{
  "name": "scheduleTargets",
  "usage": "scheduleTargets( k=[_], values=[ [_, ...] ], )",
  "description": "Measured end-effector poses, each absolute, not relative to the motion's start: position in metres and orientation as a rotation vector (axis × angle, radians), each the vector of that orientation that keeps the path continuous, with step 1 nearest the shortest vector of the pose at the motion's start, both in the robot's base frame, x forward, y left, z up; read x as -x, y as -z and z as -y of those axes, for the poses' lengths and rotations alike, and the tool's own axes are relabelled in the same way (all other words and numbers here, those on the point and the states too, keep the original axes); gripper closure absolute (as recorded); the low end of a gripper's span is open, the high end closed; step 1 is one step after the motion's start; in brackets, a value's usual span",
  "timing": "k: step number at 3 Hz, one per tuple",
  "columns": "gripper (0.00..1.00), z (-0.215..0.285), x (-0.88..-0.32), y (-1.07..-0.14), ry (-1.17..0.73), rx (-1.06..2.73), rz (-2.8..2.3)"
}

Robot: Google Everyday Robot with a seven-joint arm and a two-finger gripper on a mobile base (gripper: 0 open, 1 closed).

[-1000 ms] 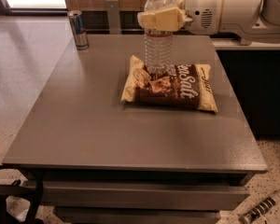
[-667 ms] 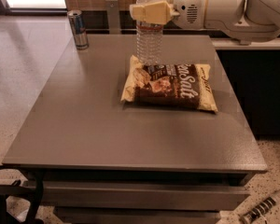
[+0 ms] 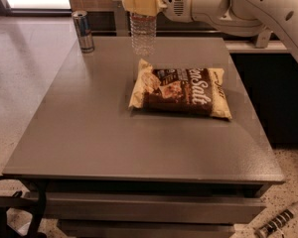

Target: Move water bottle near redbull can

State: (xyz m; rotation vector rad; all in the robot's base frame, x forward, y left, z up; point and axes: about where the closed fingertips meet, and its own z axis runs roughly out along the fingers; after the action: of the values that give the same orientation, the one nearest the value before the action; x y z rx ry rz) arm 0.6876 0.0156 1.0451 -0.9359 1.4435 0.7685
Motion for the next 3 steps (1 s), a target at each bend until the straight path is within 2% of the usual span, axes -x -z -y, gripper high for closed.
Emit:
scheduleTargets(
  k=[1,3],
  values=[
    [1.0,-0.035,-0.704,-1.047,-0.731,0.981,-1.403],
    [1.0,-0.043,-0.716,-1.041,-0.73,0.989,-1.421]
  ],
)
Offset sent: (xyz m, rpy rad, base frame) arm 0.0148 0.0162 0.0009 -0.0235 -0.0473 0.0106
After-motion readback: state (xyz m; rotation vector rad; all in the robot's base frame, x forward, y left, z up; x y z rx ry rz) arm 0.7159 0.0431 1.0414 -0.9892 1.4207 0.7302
